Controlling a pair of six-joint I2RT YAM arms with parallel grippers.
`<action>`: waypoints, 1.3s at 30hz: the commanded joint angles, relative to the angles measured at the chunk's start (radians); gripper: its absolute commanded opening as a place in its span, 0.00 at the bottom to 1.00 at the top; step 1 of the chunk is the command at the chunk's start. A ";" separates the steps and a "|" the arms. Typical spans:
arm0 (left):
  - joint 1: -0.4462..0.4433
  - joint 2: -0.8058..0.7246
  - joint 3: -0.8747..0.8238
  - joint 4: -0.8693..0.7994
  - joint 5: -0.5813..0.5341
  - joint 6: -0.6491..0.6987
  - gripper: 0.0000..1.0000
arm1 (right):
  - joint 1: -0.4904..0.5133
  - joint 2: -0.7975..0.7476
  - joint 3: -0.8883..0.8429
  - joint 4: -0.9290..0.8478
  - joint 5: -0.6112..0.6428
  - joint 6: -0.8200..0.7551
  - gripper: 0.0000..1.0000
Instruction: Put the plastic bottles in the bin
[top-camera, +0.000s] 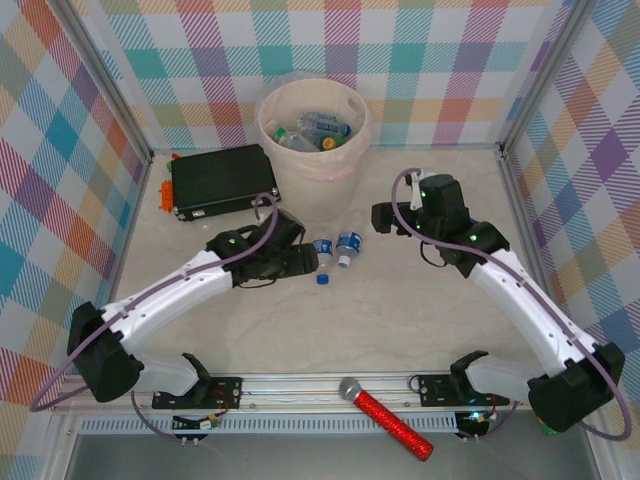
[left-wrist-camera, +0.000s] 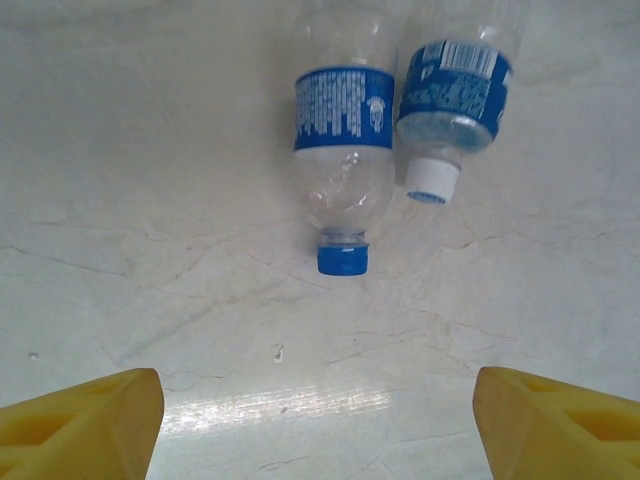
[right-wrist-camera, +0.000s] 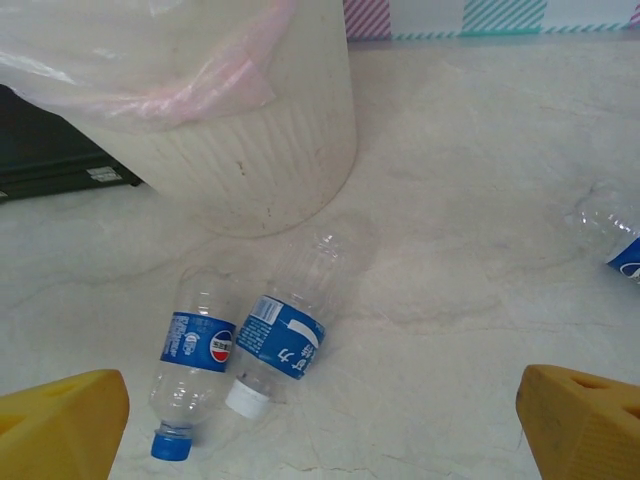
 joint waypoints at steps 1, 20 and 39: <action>-0.048 0.055 -0.011 0.054 -0.064 -0.069 0.78 | 0.002 -0.072 -0.044 0.021 -0.026 0.022 0.99; -0.085 0.416 0.072 0.163 -0.088 -0.062 0.64 | 0.002 -0.327 -0.180 -0.065 0.024 0.025 0.99; -0.037 0.534 0.100 0.215 -0.057 -0.013 0.47 | 0.002 -0.262 -0.169 -0.045 0.021 0.019 0.99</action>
